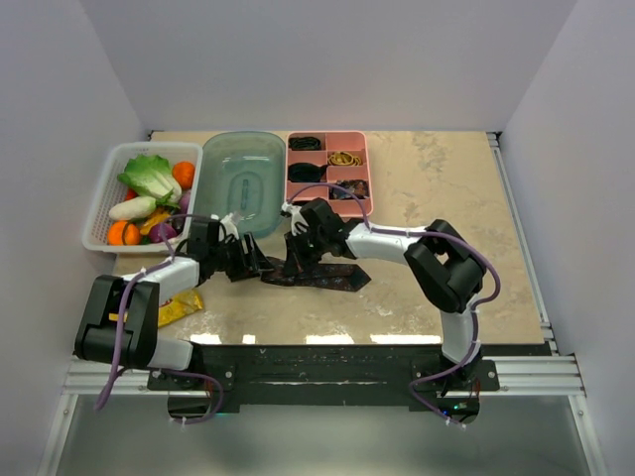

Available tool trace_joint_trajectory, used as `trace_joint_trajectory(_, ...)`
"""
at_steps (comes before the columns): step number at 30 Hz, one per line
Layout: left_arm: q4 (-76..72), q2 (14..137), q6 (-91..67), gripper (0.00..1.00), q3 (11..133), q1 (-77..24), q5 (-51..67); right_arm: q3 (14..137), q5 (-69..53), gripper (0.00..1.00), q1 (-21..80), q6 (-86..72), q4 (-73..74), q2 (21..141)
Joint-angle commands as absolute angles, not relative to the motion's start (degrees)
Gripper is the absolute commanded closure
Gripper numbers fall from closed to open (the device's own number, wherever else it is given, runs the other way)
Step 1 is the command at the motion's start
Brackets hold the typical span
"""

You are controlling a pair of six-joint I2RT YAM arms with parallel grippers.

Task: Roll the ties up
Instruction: Roll the tie at the center of the board.

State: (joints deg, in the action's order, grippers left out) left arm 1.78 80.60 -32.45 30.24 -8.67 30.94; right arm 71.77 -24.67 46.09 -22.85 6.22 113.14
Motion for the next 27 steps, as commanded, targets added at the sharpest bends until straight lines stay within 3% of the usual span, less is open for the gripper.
trace_joint_trajectory(1,-6.4,81.4,-34.4,0.36,27.3,-8.7,34.2,71.0,-22.8,1.00,44.9,-20.0,9.6,116.1)
trace_joint_trajectory(10,-12.1,85.2,-36.3,0.49,26.7,-12.6,34.1,72.2,-24.2,1.00,44.5,-20.0,9.9,116.5)
trace_joint_trajectory(20,-10.0,82.3,-35.6,0.79,28.6,-14.2,31.7,72.6,-24.3,1.00,44.3,-20.1,10.5,115.3)
trace_joint_trajectory(27,-5.1,80.0,-33.3,0.89,30.7,-14.2,29.3,73.5,-23.9,1.00,43.9,-20.1,11.2,113.5)
